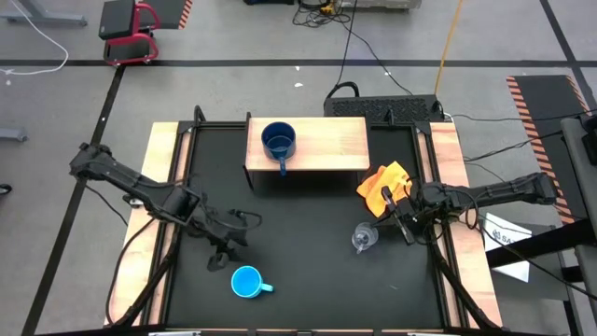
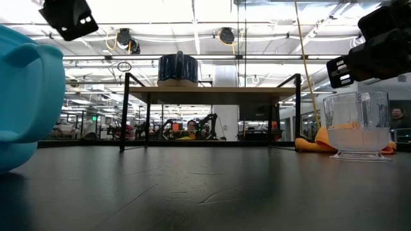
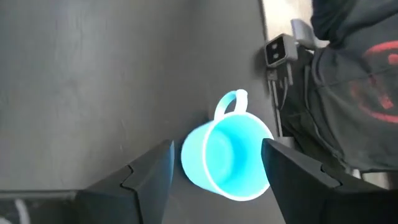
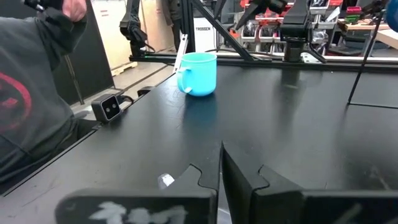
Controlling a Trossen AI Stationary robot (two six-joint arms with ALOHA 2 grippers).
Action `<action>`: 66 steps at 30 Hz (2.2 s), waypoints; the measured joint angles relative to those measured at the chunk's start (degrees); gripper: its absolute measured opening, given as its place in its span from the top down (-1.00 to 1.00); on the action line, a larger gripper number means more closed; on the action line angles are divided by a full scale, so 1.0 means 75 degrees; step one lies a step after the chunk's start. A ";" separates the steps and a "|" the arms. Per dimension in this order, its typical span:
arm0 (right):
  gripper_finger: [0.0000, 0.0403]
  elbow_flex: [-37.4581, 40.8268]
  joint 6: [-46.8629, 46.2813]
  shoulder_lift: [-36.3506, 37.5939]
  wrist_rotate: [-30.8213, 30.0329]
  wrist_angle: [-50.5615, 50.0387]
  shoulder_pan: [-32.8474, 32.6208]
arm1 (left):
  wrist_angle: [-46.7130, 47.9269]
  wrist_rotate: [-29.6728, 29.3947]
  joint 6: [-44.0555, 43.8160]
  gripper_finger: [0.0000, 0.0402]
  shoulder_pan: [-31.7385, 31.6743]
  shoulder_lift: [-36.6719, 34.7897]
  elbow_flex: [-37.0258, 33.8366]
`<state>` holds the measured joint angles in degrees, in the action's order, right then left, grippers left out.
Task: Stack small to large cups/mugs on shelf
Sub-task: Put the blue mug on the shelf
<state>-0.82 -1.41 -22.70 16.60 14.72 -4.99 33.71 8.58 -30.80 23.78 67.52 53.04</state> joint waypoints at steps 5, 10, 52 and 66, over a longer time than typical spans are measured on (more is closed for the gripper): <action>0.96 0.0000 0.0017 0.0000 0.0000 0.0000 0.0000 | 0.0001 0.0064 -0.0592 -0.22 0.0286 0.0450 0.0000; 0.96 0.0001 0.0023 0.0000 0.0000 0.0000 0.0000 | -0.0047 0.0070 -0.1003 -0.22 0.0568 0.0807 0.0000; 0.96 0.0003 -0.0058 0.0003 0.0001 0.0044 0.0000 | -0.0319 -0.0760 -0.0957 -0.22 0.1147 0.1901 0.0000; 0.96 0.0001 -0.0061 0.0002 0.0002 0.0042 0.0000 | -0.0299 -0.1118 -0.0730 -0.22 0.1147 0.1901 0.0000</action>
<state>-0.81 -1.87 -22.68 16.61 15.04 -4.99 31.46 0.19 -36.28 32.38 81.78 53.04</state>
